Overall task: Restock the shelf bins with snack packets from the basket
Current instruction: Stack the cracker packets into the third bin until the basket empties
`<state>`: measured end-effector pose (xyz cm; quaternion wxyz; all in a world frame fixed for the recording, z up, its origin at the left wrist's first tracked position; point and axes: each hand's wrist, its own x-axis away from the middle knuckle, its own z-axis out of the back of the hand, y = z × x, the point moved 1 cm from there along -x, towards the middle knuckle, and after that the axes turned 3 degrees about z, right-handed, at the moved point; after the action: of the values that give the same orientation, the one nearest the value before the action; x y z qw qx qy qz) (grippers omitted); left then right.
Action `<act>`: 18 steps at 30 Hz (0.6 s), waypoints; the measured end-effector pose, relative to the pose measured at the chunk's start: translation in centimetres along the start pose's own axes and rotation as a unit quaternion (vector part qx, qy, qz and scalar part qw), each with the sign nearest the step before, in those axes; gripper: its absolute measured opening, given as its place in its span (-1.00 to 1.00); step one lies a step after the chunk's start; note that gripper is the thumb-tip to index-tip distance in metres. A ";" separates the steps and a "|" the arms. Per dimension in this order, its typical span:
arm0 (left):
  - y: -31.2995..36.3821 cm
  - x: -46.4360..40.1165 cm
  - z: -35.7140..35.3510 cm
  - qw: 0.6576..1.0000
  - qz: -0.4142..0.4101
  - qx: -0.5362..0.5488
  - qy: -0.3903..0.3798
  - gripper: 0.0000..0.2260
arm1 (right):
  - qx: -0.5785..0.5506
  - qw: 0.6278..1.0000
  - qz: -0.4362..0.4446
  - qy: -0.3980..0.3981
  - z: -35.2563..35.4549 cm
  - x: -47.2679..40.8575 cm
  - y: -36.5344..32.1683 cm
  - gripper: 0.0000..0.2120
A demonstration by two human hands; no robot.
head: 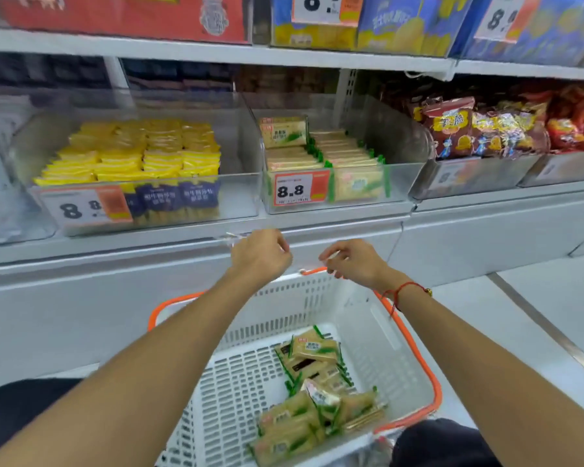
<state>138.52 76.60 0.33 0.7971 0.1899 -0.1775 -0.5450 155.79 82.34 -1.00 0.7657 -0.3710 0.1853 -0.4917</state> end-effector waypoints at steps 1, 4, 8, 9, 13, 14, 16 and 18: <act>-0.9 0.6 -1.5 1.000 0.009 -0.001 -0.023 -0.85 | 0.011 0.999 -0.016 -0.029 -1.2 0.9 1.0 -0.89; -3.5 1.9 -5.8 0.996 0.044 0.015 -0.081 -0.86 | 0.042 0.990 -0.082 -0.109 -4.6 3.0 3.8 -0.85; -7.2 3.4 -11.2 0.973 0.080 0.093 -0.194 -0.87 | 0.085 0.971 -0.115 -0.194 -8.8 4.6 7.8 -0.84; -8.2 3.5 -12.5 0.966 0.091 0.107 -0.219 -0.86 | 0.096 0.965 -0.123 -0.209 -9.9 4.9 9.0 -0.83; -12.0 3.2 -17.2 0.938 0.142 0.114 -0.295 -0.79 | 0.169 0.940 -0.124 -0.270 -13.3 4.6 13.5 -0.80; -12.9 3.1 -18.5 0.931 0.151 0.108 -0.314 -0.79 | 0.178 0.933 -0.132 -0.282 -13.9 4.3 14.5 -0.80; -14.5 3.0 -21.1 0.919 0.164 0.087 -0.349 -0.76 | 0.171 0.924 -0.162 -0.302 -15.2 3.7 16.3 -0.66; -15.7 2.9 -23.7 0.904 0.173 0.058 -0.387 -0.70 | 0.189 0.914 -0.179 -0.312 -16.2 2.8 17.7 -0.52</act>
<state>138.52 71.20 -27.77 0.7351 -0.0233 -0.5335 -0.4177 157.45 77.86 -24.64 0.7397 -0.3811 -0.2285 -0.5053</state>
